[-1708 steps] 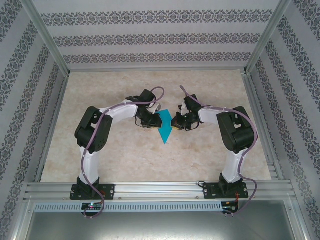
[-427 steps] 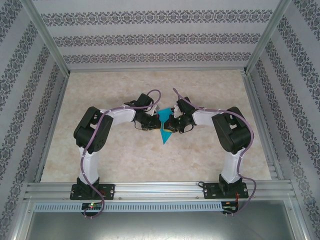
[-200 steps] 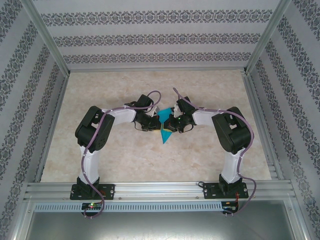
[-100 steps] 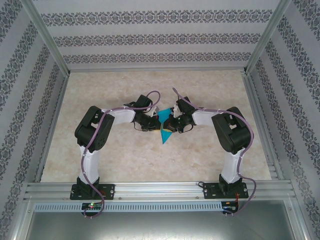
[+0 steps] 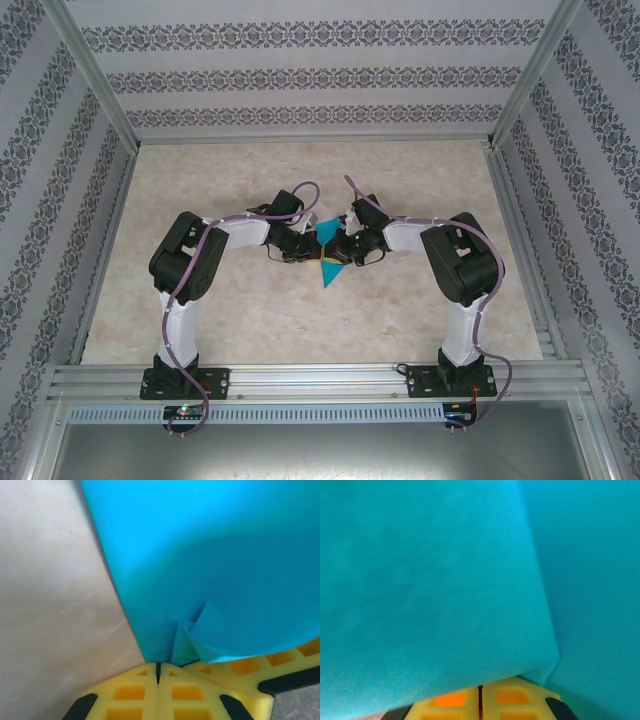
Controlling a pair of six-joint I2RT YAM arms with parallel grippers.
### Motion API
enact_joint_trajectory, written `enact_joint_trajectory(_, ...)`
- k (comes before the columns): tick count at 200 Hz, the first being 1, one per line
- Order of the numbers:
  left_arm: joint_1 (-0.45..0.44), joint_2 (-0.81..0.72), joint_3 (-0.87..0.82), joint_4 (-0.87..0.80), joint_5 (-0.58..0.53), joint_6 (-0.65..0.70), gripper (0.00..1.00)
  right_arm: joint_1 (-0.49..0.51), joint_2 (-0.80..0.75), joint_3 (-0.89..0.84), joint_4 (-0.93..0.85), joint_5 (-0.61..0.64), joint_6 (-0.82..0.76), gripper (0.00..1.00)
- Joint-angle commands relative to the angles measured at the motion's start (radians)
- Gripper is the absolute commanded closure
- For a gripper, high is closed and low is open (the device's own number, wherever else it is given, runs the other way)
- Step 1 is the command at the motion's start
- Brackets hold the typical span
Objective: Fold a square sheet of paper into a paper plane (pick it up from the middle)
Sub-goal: Fourth fold the wing at the center of the table.
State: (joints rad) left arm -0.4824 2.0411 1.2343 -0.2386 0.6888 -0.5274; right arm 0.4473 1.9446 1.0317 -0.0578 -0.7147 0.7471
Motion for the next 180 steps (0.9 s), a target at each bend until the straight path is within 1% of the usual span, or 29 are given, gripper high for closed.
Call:
enact_joint_trajectory(1, -0.009, 0.035, -0.035, 0.013, -0.026, -0.002, 1.00, 0.016, 0.036, -0.012, 0.058, -0.022, 0.023, 0.92)
enact_joint_trajectory(31, -0.009, 0.033, -0.028, 0.003, -0.027, 0.003, 1.00, 0.015, 0.037, 0.001, 0.004, 0.001, -0.014, 0.90)
enact_joint_trajectory(59, -0.008, 0.029, -0.030, 0.008, -0.023, -0.001, 1.00, 0.014, 0.043, 0.000, -0.009, 0.012, -0.021, 0.85)
enact_joint_trajectory(85, -0.006, 0.012, -0.031, 0.014, -0.020, -0.008, 1.00, 0.014, 0.047, -0.017, -0.003, 0.017, -0.021, 0.83)
enact_joint_trajectory(155, 0.009, -0.047, -0.021, 0.055, 0.020, -0.052, 1.00, 0.013, 0.053, -0.046, 0.058, 0.003, -0.006, 0.76)
enact_joint_trajectory(180, 0.013, -0.071, -0.016, 0.056, 0.018, -0.059, 1.00, 0.008, 0.048, -0.069, 0.124, -0.019, 0.026, 0.75)
